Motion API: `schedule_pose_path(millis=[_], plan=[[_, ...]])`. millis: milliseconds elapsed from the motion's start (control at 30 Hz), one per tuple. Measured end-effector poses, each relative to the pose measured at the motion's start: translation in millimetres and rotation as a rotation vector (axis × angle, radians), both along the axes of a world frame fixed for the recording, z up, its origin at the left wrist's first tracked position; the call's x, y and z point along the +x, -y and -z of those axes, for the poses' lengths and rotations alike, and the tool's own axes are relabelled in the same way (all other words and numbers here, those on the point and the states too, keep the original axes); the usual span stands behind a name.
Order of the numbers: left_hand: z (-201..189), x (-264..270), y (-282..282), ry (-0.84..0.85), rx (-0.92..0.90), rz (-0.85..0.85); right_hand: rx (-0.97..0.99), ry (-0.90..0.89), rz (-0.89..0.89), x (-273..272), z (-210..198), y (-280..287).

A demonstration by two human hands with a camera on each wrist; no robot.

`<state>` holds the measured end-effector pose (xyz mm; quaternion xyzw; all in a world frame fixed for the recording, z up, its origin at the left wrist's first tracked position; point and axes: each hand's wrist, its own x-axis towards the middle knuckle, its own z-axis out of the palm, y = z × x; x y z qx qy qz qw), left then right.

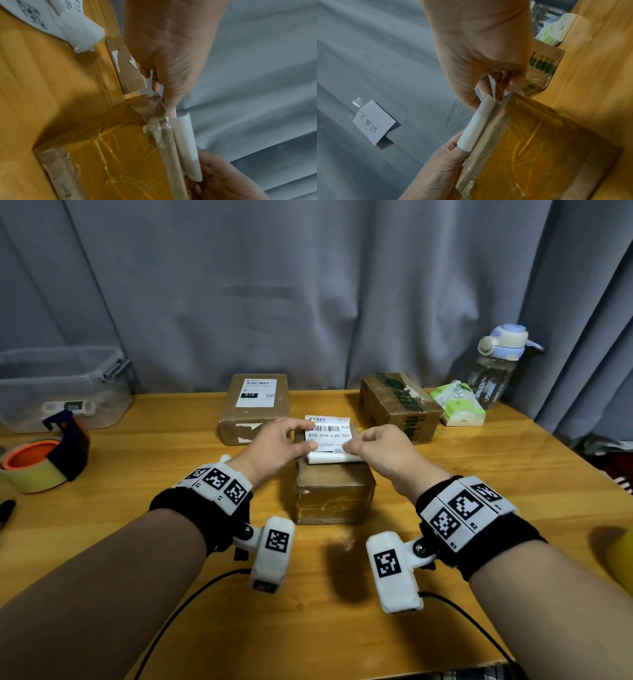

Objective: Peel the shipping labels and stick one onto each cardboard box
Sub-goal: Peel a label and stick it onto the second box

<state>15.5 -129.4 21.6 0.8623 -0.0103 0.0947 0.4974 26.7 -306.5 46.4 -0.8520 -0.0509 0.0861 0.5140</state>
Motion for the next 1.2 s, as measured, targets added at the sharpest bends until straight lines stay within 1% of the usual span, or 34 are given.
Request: schedule_pose_path(millis=[133,267,367,467,567,700,800,867,1000,1067,1200], plan=[[6.6,5.2,-3.8,-0.045,-0.066,0.022,-0.023,0.021,-0.014,2.6,1.8,4.2],[7.4,8.3,-4.3,-0.055,-0.058,0.006,0.015,0.0,-0.037,3.8,2.0,8.9],[7.2,8.7,-5.3,-0.038,0.048,-0.036,0.025,-0.004,-0.074,5.6,5.1,10.5],[6.0,8.0,-4.8,-0.074,0.124,-0.103,-0.046,0.051,-0.093,12.0,11.0,8.2],[3.8,8.9,-0.2,-0.11,0.185,-0.086,-0.084,0.058,-0.144,19.8,19.9,6.5],[-0.8,10.0,-8.9,-0.17,0.205,-0.114,-0.12,0.088,-0.161,25.9,21.9,21.0],[-4.3,9.9,-9.5,-0.133,0.298,-0.136,-0.145,0.099,-0.162,26.0,14.9,28.8],[-5.7,10.1,-1.5,-0.112,0.375,-0.121,-0.192,0.116,-0.177,28.1,10.9,27.3],[-7.2,11.8,6.3,-0.178,0.459,-0.076,-0.261,0.152,-0.221,43.4,17.8,22.7],[-8.9,10.5,4.1,-0.212,0.508,-0.058,-0.198,0.104,-0.249,49.5,20.2,23.2],[-10.5,0.8,2.0,-0.252,0.552,-0.005,0.013,0.02,-0.263,38.0,16.7,22.1]])
